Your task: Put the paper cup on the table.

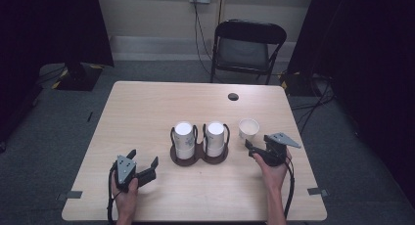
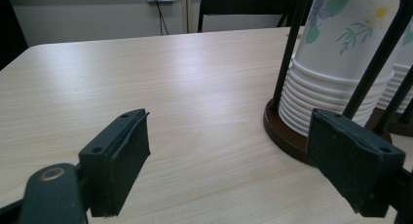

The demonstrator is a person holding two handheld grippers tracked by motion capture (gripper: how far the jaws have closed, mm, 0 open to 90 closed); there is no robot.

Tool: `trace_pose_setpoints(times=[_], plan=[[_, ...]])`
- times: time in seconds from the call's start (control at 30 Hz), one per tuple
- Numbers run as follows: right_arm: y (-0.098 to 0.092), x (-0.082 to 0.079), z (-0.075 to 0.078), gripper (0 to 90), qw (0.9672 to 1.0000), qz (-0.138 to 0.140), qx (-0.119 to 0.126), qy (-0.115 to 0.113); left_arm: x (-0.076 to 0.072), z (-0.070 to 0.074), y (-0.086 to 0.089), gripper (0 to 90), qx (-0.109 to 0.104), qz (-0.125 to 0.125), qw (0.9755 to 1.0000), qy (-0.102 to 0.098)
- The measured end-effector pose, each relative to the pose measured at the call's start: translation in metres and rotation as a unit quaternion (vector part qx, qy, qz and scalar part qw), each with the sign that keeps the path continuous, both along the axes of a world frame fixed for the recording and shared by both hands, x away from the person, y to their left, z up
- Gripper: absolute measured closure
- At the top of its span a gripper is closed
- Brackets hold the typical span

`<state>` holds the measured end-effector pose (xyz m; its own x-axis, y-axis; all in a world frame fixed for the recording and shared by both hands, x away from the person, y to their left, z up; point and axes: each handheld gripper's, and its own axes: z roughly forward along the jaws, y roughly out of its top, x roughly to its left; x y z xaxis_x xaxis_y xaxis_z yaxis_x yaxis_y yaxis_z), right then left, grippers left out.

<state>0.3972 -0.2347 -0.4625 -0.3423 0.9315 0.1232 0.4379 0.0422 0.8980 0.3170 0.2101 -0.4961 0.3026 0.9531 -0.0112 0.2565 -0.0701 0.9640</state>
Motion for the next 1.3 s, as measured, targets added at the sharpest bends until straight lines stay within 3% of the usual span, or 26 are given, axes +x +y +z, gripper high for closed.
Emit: trace_pose_setpoints(times=[0.4,0.73,0.9,1.1,1.3], plan=[[0.011,-0.033,0.006,16.9,0.9991,0.004,0.004,-0.042,0.000,0.000,0.000,15.9,-0.002,0.008,1.0000,0.001],[0.022,-0.063,0.003,17.3,0.9975,0.003,0.001,-0.070,0.000,0.000,0.000,15.9,-0.004,0.011,0.9999,0.004],[0.031,-0.079,0.003,17.3,0.9963,0.007,0.007,-0.085,0.000,0.000,-0.001,15.9,0.005,0.012,0.9999,0.002],[0.043,-0.090,-0.012,17.5,0.9965,0.012,0.026,-0.079,0.001,0.000,-0.001,15.9,-0.001,0.017,0.9998,0.008],[0.056,-0.095,-0.025,17.5,0.9972,0.016,0.015,-0.071,0.000,0.000,-0.002,15.9,0.002,0.018,0.9998,0.007]])
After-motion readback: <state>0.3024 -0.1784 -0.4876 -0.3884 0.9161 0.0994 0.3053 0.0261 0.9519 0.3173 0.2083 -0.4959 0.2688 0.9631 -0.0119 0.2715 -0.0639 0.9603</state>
